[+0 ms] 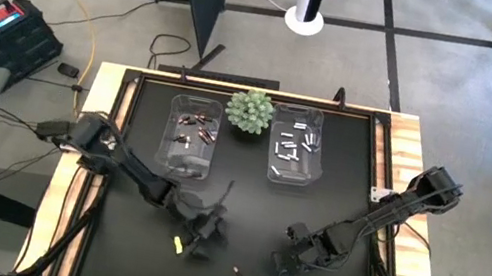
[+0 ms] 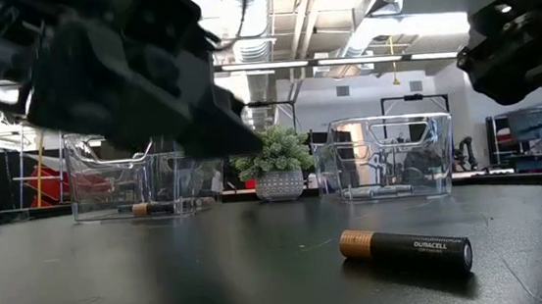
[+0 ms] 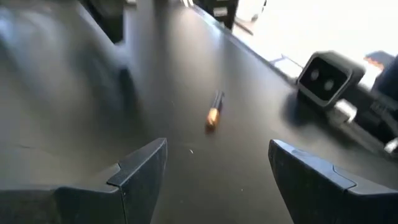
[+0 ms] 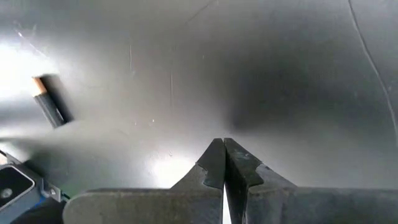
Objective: Sort batteries
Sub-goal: Put the black-brown battery into the left transparent bin
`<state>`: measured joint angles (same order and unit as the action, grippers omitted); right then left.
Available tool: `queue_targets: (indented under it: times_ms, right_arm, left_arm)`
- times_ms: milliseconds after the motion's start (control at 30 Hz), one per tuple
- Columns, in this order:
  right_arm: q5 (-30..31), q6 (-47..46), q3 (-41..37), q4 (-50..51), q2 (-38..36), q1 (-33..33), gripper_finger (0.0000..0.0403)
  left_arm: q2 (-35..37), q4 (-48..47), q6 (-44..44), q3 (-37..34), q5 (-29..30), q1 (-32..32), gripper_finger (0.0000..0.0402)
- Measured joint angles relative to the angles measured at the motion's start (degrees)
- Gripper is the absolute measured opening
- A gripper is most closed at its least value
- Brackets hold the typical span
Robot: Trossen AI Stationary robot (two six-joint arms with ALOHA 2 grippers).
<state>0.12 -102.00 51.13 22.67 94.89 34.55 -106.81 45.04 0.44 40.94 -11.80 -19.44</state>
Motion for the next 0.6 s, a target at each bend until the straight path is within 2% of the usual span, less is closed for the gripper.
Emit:
queue_targets:
  times_ms: [333, 600]
  right_arm:
    - [-0.02, 0.44, 0.0, 0.14, 0.0, -0.25, 0.002]
    - [-0.02, 0.5, 0.0, 0.02, 0.0, 0.46, 0.002]
  left_arm:
    - [-14.21, 0.0, 1.91, 12.54, -2.65, -1.99, 0.0276]
    - [-21.41, 0.12, 0.57, 21.48, -6.48, -1.68, 0.0253]
